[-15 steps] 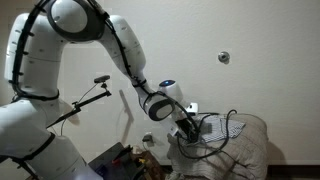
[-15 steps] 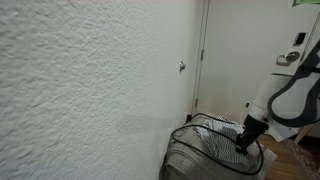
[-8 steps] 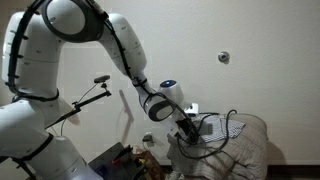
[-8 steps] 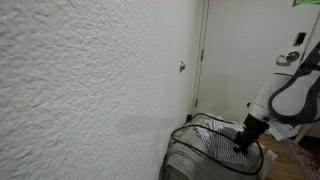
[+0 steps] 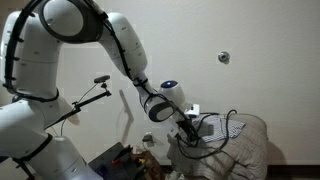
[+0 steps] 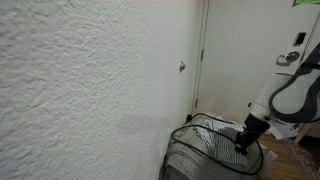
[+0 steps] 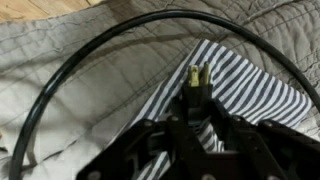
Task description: Tie a knot using the black cable
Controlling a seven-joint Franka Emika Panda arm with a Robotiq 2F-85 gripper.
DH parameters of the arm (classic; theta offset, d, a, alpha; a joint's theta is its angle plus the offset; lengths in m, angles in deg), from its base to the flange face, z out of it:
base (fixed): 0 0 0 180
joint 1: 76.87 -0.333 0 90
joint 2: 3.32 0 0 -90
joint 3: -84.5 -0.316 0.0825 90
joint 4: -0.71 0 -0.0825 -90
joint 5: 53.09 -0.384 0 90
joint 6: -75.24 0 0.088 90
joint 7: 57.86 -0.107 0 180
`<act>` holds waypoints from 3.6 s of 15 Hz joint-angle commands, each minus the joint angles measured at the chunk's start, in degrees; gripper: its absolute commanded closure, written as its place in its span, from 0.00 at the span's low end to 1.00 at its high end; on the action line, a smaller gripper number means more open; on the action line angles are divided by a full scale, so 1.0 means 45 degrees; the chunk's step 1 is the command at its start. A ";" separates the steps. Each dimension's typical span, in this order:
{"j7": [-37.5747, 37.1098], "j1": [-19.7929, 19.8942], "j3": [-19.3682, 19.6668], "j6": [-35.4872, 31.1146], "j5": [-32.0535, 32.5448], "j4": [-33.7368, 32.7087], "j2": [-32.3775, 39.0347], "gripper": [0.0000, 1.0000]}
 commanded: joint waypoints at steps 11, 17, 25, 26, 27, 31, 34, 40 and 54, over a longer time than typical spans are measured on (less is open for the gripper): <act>0.0461 0.1078 -0.0764 0.0025 -0.0151 0.0114 0.0074 0.37; 0.0496 0.1481 -0.1027 0.0006 -0.0124 0.0107 0.0169 0.75; 0.0694 0.2228 -0.1529 0.0029 -0.0054 0.0172 0.0285 0.92; 0.0673 0.2309 -0.1594 0.0005 -0.0058 0.0281 0.0138 0.92; 0.0665 0.2428 -0.1686 -0.0018 -0.0060 0.0405 -0.0014 0.92; 0.0402 0.2711 -0.1955 -0.0440 -0.0120 0.1396 -0.1365 0.92; 0.0233 0.2827 -0.2129 -0.0635 -0.0132 0.2104 -0.2447 0.92; -0.0125 0.1536 -0.0990 -0.0182 -0.0328 0.2666 -0.4209 0.88; 0.0234 0.0115 0.0477 -0.0195 -0.0330 0.2613 -0.4107 0.76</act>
